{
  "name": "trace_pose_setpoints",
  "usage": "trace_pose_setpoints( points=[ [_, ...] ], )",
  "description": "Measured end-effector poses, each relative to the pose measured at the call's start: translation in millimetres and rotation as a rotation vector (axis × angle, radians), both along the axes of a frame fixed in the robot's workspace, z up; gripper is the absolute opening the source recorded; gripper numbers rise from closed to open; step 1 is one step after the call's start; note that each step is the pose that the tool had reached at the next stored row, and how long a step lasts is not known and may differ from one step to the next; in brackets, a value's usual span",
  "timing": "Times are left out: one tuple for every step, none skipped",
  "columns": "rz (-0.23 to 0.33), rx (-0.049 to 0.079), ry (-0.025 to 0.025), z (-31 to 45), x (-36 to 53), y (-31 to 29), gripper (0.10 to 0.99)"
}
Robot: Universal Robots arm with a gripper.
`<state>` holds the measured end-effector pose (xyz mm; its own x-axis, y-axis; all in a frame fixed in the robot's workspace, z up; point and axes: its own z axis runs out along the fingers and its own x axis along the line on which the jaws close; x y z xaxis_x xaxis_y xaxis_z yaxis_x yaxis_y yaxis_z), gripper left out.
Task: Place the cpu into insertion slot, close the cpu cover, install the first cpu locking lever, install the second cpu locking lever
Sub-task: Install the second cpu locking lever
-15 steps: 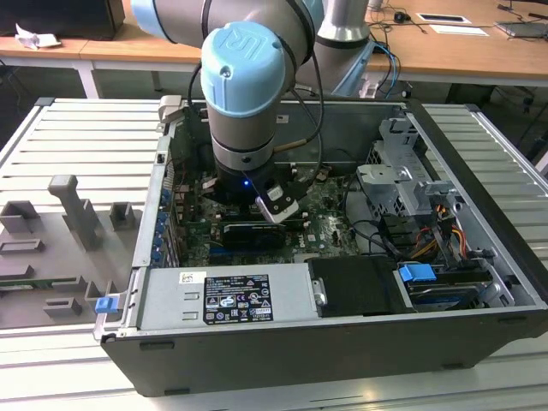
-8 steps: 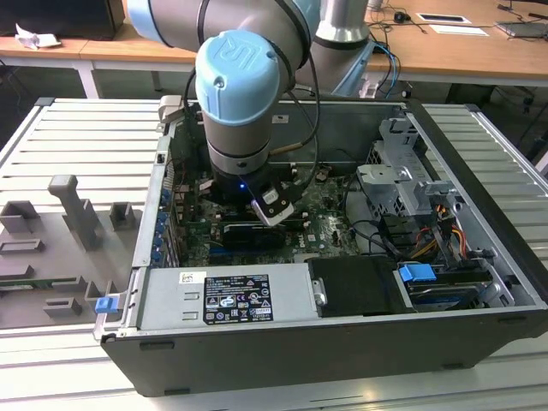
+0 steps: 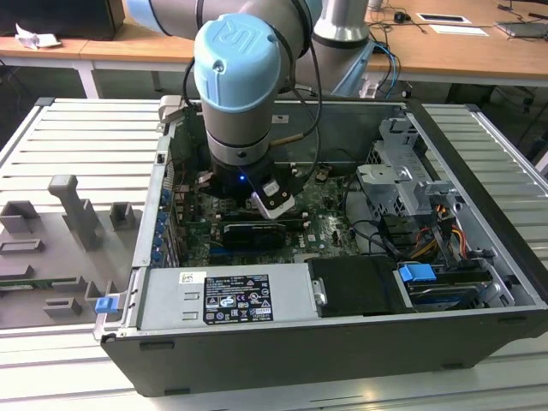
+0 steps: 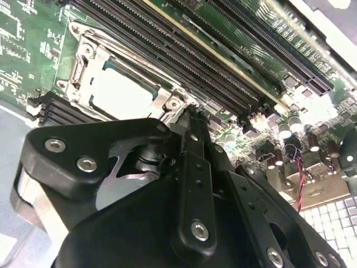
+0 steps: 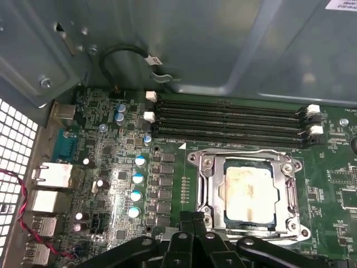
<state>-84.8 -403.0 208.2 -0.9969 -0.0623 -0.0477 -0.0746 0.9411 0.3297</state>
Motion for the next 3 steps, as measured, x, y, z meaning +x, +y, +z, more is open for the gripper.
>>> trace_pose_setpoints(
  points=[
    [0.0, 0.0, -0.0002, 0.1, 0.0, 0.1, 0.106],
    [0.0, 0.0, -0.0002, 0.1, 0.0, 0.0, 0.106],
    [0.0, 0.0, -0.0001, 0.2, 0.0, 0.0, 0.106]
  ],
)
